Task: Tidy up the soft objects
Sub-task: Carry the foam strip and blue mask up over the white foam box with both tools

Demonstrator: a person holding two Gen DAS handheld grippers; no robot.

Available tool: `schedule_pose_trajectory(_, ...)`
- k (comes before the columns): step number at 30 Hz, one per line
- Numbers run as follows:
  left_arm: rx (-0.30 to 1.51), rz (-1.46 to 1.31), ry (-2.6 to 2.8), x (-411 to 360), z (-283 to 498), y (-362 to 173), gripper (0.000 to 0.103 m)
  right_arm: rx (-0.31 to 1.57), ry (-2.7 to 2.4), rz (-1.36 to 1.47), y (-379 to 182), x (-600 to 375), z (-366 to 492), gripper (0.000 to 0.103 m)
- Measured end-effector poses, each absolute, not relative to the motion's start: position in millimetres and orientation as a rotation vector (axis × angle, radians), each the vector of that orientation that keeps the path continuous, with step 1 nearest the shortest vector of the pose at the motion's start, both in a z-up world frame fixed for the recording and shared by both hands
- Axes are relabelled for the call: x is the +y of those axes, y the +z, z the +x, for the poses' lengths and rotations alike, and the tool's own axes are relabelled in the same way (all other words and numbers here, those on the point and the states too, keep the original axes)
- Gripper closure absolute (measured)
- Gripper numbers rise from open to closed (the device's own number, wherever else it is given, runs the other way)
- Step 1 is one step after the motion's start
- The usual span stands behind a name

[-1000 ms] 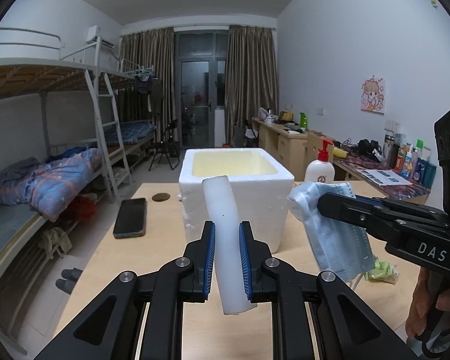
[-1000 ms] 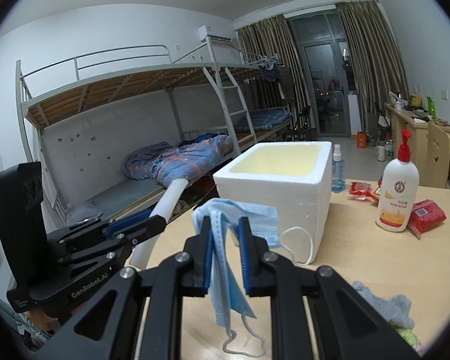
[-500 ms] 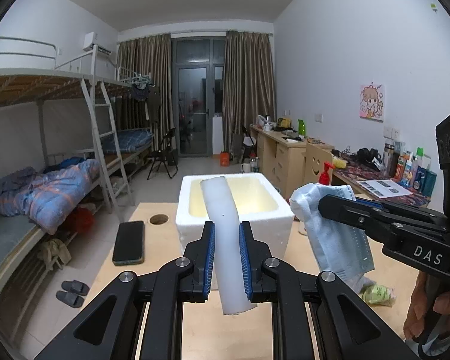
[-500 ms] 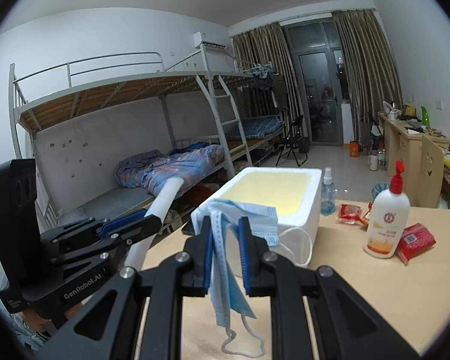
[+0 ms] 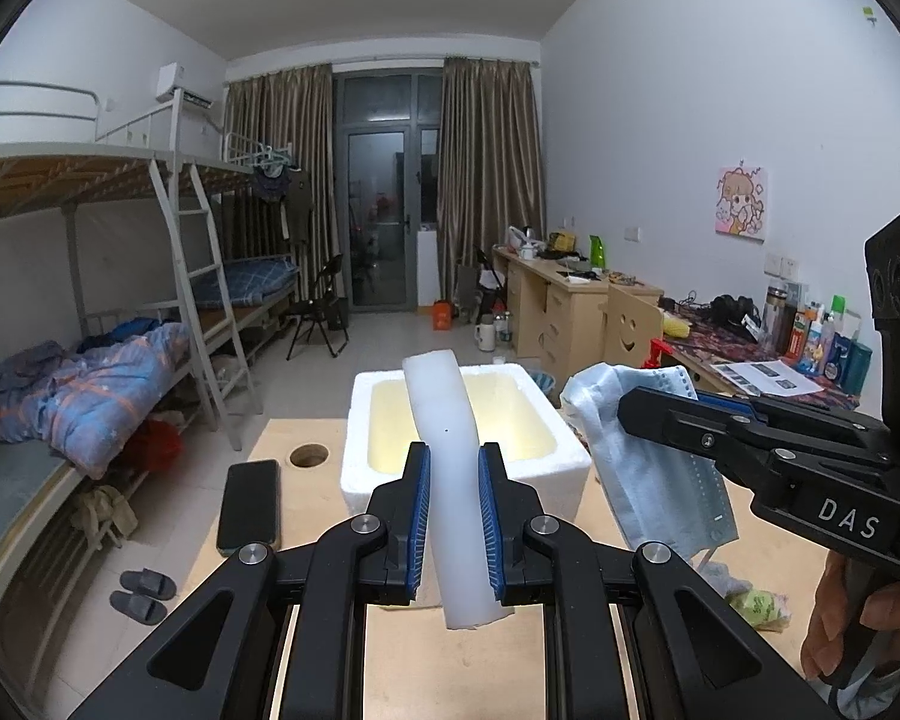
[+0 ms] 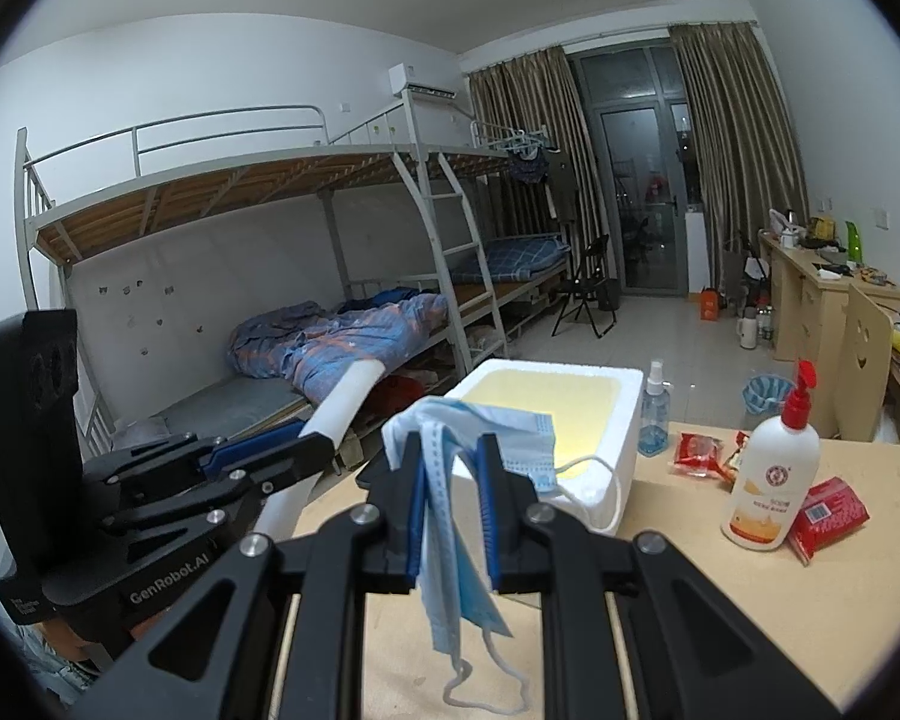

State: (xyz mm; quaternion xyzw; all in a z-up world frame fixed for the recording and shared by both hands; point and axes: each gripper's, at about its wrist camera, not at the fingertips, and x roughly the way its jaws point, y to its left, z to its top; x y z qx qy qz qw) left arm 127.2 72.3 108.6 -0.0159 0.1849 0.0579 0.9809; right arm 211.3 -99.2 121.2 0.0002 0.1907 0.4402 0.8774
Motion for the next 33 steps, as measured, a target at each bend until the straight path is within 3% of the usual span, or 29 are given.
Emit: schedule_pose_trajectory(33, 0.426, -0.030, 0.089, 99.9, 243.6, 106.3, 0.086, 0.407, 0.888, -0.010, 135.4, -67.1, 289.0, 0.083)
